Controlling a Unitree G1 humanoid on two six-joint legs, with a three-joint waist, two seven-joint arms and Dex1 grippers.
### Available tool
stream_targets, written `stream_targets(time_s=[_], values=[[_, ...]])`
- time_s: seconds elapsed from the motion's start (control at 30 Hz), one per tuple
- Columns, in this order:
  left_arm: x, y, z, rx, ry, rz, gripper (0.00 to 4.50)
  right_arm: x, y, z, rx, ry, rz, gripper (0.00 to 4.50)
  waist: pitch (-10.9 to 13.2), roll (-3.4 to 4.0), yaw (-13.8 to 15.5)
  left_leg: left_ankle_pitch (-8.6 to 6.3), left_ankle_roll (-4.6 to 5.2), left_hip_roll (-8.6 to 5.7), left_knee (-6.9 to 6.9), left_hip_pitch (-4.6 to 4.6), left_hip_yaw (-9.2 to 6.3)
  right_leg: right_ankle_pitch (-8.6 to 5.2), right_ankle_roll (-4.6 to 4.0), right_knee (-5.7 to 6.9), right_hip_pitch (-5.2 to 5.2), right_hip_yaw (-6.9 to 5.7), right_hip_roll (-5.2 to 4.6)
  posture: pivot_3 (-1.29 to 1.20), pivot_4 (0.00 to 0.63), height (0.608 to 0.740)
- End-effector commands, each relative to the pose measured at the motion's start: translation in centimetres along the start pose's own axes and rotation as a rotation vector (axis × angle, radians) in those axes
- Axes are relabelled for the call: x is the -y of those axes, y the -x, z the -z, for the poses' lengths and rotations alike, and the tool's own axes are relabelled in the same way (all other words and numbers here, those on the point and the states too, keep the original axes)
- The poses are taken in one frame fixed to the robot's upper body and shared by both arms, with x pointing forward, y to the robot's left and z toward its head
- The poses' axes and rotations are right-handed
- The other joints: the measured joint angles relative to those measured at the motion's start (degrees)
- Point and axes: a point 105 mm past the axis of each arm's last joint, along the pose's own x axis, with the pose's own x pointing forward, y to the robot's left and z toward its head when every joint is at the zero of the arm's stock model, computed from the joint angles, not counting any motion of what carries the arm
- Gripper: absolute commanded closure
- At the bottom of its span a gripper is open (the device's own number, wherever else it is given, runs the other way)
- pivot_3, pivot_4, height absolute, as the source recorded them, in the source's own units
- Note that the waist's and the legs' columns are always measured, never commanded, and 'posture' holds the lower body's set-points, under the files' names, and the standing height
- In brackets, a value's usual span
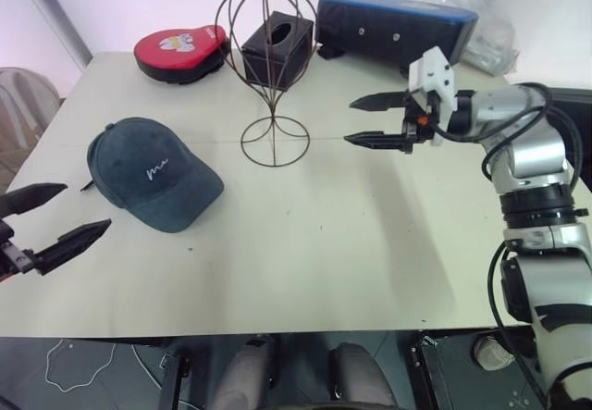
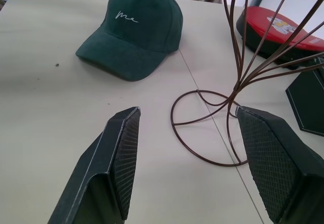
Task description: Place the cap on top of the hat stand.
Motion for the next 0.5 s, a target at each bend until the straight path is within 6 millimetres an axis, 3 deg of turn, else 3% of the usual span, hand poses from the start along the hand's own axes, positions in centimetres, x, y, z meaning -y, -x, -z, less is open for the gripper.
stream_targets(time_s=[0.03, 0.5], values=[[-0.1, 0.17, -0.85, 0.019, -0.046, -0.015, 0.05, 0.22, 0.17, -1.64, 0.018, 0.062, 0.009, 1.43, 0.0, 0.0, -0.01, 0.0, 0.0, 0.0, 0.0, 0.0, 0.0, 0.0, 0.0, 0.0, 0.0, 0.0, 0.0, 0.0, 0.15, 0.74], [0.0, 0.07, -1.37, 0.031, -0.051, -0.012, 0.05, 0.4, 0.14, -1.72, 0.018, 0.066, 0.016, 1.43, 0.0, 0.0, -0.02, 0.0, 0.0, 0.0, 0.0, 0.0, 0.0, 0.0, 0.0, 0.0, 0.0, 0.0, 0.0, 0.0, 0.15, 0.74]])
